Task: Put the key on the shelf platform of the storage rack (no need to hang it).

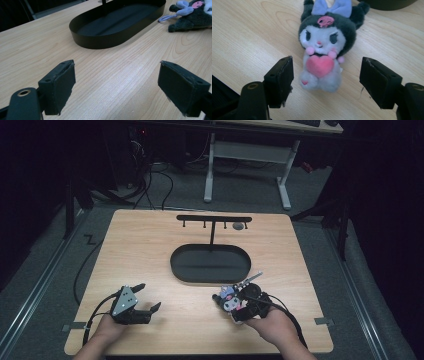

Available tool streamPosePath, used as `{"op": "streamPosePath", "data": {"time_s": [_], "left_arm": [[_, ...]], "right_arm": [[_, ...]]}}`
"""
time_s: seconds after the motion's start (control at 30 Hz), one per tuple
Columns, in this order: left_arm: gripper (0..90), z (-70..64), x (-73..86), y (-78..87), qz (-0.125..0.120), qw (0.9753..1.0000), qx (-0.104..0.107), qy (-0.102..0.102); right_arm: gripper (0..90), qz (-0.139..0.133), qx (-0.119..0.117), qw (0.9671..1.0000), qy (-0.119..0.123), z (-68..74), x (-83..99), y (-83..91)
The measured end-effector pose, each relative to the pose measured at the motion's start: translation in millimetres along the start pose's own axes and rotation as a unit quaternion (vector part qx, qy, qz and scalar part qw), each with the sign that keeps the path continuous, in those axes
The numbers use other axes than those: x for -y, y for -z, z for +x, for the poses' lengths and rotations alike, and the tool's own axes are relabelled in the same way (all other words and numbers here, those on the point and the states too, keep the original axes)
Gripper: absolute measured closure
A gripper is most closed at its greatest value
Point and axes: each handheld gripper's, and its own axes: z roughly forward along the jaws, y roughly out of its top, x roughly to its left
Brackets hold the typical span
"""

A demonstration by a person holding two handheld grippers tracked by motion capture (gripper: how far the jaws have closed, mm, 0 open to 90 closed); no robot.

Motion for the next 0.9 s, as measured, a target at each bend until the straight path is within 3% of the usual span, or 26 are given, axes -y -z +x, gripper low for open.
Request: {"op": "streamPosePath", "data": {"time_s": [0.23, 0.77, 0.9], "left_arm": [[15.4, 0.2, 0.0, -0.2, 0.000, 1.0000, 0.000, 0.001], [15.4, 0.1, 0.0, -0.2, -0.001, 1.0000, 0.000, 0.001], [15.4, 0.0, 0.0, -0.2, 0.000, 1.0000, 0.000, 0.000]], "right_arm": [[21.7, 0.005, -0.003, 0.9999, -0.013, 6.6, 2.9, -10.0], [20.5, 0.037, 0.003, 0.9990, -0.025, 6.9, 20.2, -43.6], [18.5, 0.034, 0.001, 0.9993, -0.014, 7.2, 22.0, -46.9]]}}
